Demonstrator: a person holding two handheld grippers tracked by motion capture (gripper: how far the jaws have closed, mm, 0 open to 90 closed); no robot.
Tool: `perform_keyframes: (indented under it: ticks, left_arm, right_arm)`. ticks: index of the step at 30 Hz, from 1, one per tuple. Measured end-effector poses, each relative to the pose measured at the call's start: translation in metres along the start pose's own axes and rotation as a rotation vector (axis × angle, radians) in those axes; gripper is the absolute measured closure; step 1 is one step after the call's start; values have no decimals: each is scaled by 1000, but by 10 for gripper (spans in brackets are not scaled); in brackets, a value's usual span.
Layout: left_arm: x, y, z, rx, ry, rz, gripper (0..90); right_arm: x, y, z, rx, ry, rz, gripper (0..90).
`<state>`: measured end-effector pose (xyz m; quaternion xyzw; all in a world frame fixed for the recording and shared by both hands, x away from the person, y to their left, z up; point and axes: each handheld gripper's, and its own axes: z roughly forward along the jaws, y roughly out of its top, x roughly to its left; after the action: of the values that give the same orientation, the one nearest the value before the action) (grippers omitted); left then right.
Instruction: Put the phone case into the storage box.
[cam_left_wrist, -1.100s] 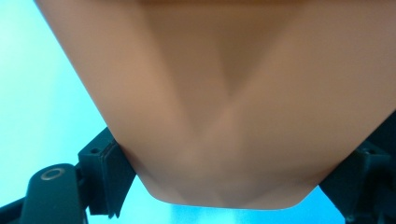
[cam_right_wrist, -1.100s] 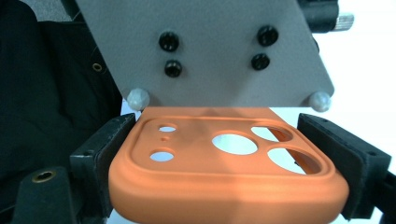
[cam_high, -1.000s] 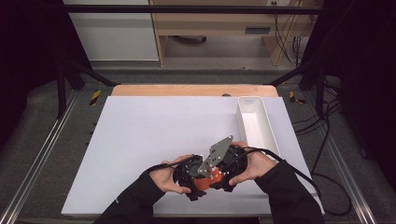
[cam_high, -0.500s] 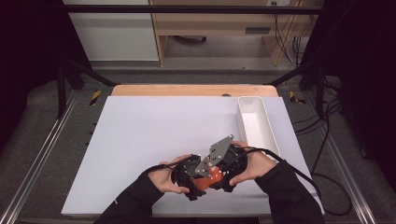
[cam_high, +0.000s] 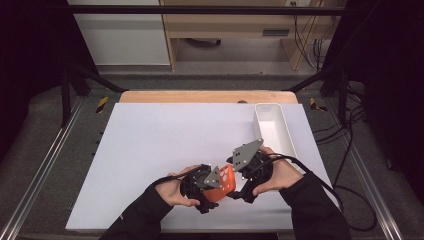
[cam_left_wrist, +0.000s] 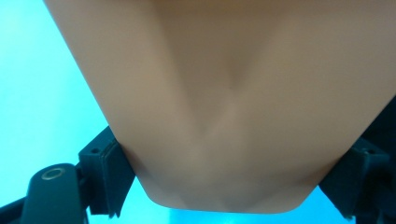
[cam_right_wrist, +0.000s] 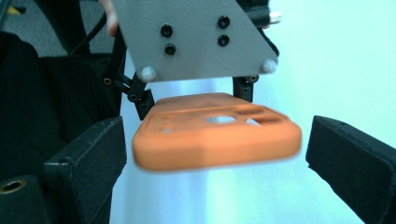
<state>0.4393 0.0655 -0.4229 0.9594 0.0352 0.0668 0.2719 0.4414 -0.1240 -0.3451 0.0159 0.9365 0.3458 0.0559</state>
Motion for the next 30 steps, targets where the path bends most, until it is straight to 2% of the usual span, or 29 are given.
perform_keyframes:
  ticks: [6, 15, 30]
  left_arm:
    - [3, -5, -5, -32, -13, -15, 155]
    - [6, -15, -7, -92, -15, -51, 154]
    - [7, -19, -12, -203, -39, -75, 153]
  right_arm:
    - [-1, -8, -12, -78, -22, 22, 45]
    - [0, -26, -14, -151, -38, 64, 41]
    - [4, -46, 1, -257, -37, 124, 28]
